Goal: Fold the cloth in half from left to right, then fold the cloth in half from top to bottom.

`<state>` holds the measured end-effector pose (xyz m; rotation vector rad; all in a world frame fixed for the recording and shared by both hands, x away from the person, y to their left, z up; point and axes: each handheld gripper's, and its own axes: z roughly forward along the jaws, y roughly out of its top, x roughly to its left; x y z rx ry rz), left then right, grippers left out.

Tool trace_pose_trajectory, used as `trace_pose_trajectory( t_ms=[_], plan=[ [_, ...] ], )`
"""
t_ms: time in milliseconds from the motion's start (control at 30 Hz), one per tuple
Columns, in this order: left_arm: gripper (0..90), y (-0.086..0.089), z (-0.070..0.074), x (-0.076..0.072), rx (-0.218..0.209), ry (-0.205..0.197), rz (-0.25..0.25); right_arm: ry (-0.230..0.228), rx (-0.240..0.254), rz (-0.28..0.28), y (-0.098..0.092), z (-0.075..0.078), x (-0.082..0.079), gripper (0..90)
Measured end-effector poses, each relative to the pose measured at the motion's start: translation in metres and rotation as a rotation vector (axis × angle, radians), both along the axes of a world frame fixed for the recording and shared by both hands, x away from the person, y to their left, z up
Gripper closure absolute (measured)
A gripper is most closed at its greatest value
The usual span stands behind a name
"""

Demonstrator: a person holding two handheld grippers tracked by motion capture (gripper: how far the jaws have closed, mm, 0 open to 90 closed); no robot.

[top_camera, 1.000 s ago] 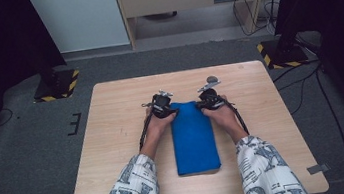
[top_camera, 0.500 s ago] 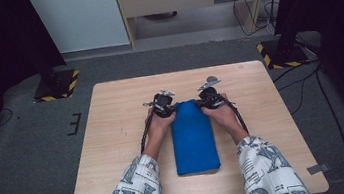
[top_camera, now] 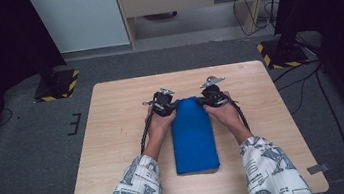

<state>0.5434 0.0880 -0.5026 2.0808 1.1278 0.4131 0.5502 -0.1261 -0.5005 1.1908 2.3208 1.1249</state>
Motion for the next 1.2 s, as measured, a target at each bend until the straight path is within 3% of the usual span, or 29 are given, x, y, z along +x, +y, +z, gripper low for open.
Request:
trace_pose_trajectory(
  t_ms=[333,467,933,1200],
  plan=[
    [86.4,-0.002,0.007,-0.003,0.002,-0.024,0.015,-0.012,0.001,0.006,-0.002,0.005,-0.003,84.6],
    [86.5,-0.001,0.013,-0.004,-0.019,-0.040,0.018,-0.025,0.017,0.004,-0.005,0.011,-0.004,84.5],
    [86.4,0.000,0.035,-0.014,-0.030,-0.098,0.018,-0.069,0.046,0.001,-0.007,0.031,-0.013,84.5],
    [86.4,0.004,0.040,-0.014,-0.038,-0.118,0.008,-0.085,0.058,-0.006,-0.006,0.039,-0.012,84.5]
  ],
)
